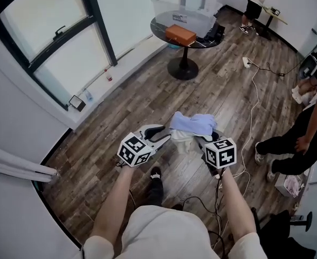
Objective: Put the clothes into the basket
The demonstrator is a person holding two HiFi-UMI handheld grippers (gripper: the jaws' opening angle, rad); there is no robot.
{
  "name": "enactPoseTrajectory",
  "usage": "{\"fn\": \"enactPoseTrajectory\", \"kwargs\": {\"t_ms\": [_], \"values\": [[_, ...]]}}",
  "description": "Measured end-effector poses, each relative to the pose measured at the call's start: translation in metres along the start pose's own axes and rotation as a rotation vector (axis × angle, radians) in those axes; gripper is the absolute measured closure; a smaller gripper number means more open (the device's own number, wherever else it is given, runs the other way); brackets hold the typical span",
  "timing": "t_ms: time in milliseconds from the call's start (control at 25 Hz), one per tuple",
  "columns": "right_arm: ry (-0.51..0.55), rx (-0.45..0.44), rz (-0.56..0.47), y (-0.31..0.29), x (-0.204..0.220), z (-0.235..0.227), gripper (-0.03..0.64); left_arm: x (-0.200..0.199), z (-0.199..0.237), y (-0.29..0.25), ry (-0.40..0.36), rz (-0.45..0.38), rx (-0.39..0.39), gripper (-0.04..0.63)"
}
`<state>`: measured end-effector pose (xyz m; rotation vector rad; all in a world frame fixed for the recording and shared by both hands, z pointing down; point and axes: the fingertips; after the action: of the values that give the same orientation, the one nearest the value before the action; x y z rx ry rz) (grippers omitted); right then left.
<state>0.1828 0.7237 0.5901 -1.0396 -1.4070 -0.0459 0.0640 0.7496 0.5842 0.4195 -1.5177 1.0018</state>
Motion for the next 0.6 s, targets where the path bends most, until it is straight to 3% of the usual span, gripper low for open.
{"fn": "enactPoseTrajectory", "kwargs": {"t_ms": [320,600], "values": [[-0.034,0.032,-0.02,-0.064,-0.05,-0.027,0.468,-0.003,0.09,-0.022,-0.008,-0.001,0.035,0.433],[-0.079,0.069,-0.049,-0.12,-0.097,-0.041,0.468,-0.021,0.179,-0.022,-0.055,0.002,0.04,0.486]]}}
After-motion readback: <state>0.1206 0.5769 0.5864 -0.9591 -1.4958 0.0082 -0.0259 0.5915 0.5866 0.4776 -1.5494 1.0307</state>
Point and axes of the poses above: the fingertips, and each gripper's own axes: y backward along the fingers, z to its left, x out of its underside, and after that the axes turned 3 degrees about -y, right-handed
